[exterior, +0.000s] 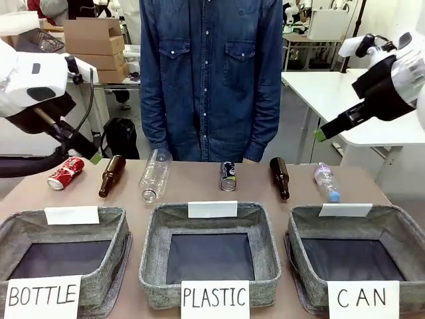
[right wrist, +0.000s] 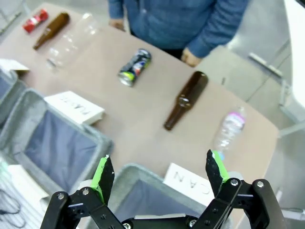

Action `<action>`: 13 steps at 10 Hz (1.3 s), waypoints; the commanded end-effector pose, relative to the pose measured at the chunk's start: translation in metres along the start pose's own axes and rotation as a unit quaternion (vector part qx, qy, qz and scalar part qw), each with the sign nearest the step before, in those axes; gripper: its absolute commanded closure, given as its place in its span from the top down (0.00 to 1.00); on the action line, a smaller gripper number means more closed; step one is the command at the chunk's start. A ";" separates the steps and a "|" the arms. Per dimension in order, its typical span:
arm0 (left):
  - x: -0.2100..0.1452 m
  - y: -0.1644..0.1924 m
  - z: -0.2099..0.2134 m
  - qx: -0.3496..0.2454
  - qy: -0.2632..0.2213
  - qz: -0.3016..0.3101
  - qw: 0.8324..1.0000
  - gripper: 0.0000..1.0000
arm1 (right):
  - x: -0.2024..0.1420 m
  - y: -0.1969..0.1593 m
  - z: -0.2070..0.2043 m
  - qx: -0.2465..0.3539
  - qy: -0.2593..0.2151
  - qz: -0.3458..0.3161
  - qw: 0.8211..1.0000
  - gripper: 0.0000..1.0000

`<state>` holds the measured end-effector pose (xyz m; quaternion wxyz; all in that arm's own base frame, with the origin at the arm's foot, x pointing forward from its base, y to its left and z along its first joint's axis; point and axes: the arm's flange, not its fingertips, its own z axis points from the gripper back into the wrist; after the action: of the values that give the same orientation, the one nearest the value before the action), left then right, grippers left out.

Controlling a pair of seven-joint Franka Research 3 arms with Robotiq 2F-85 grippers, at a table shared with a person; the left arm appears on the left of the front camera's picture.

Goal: Sort the can waste into the basket.
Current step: Pick up the can waste from the table and place it in the right Fabric basket.

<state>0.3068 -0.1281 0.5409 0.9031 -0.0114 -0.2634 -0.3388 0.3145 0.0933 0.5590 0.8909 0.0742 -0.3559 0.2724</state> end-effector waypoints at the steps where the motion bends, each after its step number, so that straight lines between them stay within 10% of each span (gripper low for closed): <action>1: -0.007 0.023 0.003 -0.181 0.091 -0.006 0.979 1.00 | 0.004 -0.011 0.020 0.171 0.007 -0.119 0.978 1.00; 2: -0.022 0.054 -0.010 -0.316 0.084 0.066 0.943 1.00 | -0.004 -0.030 0.030 0.316 0.035 -0.207 0.925 1.00; 4: -0.067 0.116 -0.046 -0.555 -0.036 0.250 0.793 1.00 | -0.035 -0.086 0.029 0.344 0.062 -0.413 0.841 1.00; 6: -0.101 0.153 -0.059 -0.590 -0.207 0.369 0.688 1.00 | -0.066 -0.130 0.013 0.379 0.041 -0.502 0.776 1.00; 7: -0.108 0.156 -0.055 -0.584 -0.263 0.380 0.668 1.00 | -0.075 -0.142 -0.006 0.382 0.033 -0.510 0.770 1.00; 9: -0.101 0.155 -0.041 -0.557 -0.366 0.381 0.640 1.00 | -0.072 -0.140 -0.044 0.400 0.056 -0.495 0.769 1.00; 10: -0.090 0.151 -0.039 -0.507 -0.301 0.421 0.689 1.00 | -0.063 -0.131 -0.045 0.343 0.000 -0.462 0.818 1.00; 11: -0.119 0.169 -0.043 -0.545 -0.215 0.272 0.763 1.00 | -0.101 -0.150 -0.034 0.397 0.058 -0.497 0.769 1.00; 13: -0.119 0.169 -0.043 -0.545 -0.215 0.272 0.763 1.00 | -0.101 -0.150 -0.034 0.397 0.058 -0.497 0.769 1.00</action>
<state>0.3566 0.0599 0.4723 0.7156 -0.6562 -0.2076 -0.1197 0.3603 -0.0581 0.4710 0.8124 0.5696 -0.0765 -0.0983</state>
